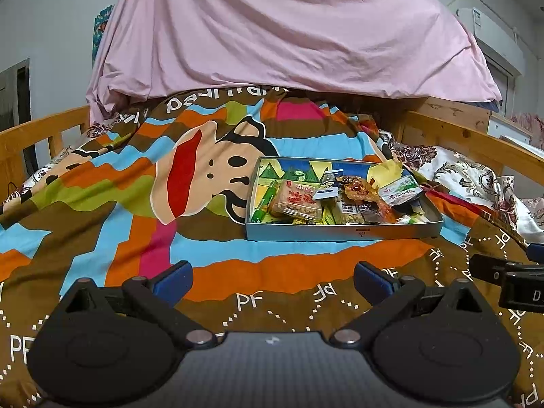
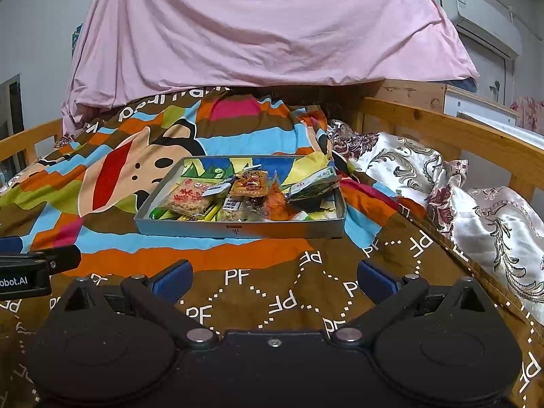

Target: Organize snacks

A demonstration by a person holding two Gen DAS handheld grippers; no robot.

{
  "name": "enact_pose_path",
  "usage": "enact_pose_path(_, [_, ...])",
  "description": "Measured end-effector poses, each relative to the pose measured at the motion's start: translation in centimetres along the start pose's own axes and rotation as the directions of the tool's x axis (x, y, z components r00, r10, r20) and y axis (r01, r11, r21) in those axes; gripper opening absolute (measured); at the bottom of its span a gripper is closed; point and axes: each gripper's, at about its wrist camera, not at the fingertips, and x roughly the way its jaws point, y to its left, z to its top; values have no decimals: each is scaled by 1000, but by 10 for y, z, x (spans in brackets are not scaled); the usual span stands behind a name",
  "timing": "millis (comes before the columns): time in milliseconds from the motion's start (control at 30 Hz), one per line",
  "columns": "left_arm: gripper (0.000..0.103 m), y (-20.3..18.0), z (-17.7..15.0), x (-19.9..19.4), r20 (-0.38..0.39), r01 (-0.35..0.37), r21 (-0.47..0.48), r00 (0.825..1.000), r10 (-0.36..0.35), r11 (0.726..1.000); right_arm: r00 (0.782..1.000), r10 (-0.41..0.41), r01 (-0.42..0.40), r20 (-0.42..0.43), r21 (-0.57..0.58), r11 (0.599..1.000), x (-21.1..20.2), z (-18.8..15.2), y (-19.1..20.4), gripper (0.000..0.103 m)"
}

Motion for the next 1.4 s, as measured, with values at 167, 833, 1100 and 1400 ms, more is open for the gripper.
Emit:
enact_pose_path(167, [103, 0, 0, 0, -1, 0, 0, 1000, 0, 1000, 1000, 0, 0, -1, 0, 1000, 0, 0, 0, 102])
enact_pose_path(833, [103, -1, -3, 2, -7, 4, 1, 1000, -4, 1000, 1000, -2, 2, -3, -1, 1000, 1, 0, 0, 102])
enact_pose_path(1100, [103, -1, -2, 2, -8, 4, 1, 1000, -4, 1000, 1000, -1, 1, -3, -2, 1000, 1, 1, 1, 102])
enact_pose_path(1400, [103, -1, -4, 2, -10, 5, 2, 1000, -5, 1000, 1000, -2, 2, -4, -2, 1000, 0, 1, 1, 102])
